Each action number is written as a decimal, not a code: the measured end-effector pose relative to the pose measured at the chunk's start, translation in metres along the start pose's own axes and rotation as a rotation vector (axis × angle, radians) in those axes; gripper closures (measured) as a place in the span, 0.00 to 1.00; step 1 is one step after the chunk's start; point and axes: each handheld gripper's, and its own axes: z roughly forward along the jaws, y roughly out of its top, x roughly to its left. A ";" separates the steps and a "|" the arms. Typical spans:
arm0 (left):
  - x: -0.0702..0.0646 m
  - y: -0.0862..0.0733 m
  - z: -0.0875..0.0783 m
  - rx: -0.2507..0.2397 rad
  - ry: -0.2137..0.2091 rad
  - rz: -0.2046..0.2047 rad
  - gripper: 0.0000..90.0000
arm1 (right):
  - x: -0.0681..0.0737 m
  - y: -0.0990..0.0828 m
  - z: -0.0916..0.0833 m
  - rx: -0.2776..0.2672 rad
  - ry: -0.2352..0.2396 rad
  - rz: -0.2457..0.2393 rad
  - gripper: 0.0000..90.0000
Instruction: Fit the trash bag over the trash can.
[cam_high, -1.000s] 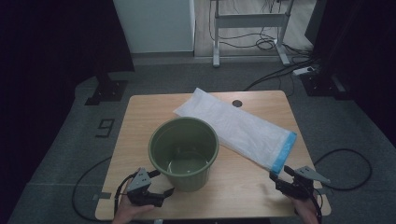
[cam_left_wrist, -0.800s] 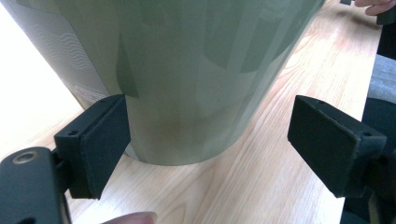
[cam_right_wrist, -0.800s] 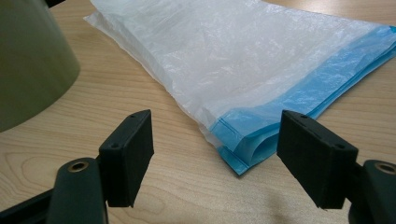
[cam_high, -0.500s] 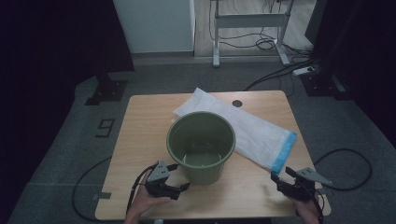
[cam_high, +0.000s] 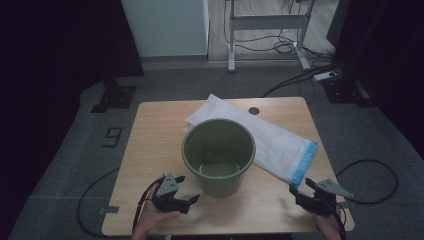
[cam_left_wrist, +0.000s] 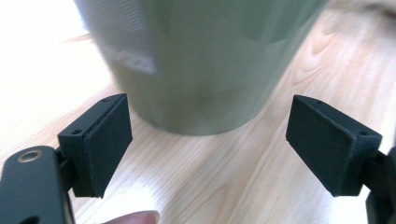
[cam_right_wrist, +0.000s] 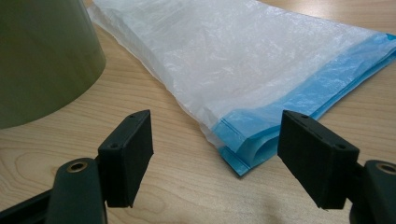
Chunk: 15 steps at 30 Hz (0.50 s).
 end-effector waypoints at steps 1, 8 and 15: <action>0.002 -0.001 -0.001 0.005 0.018 -0.005 0.15 | 0.001 0.001 0.000 0.001 -0.001 -0.003 0.29; 0.017 -0.014 -0.006 0.025 0.125 -0.093 0.16 | 0.014 0.016 0.015 0.023 0.001 -0.050 0.28; 0.029 -0.027 -0.014 0.030 0.178 -0.158 0.19 | 0.031 0.037 0.057 0.084 0.020 -0.068 0.30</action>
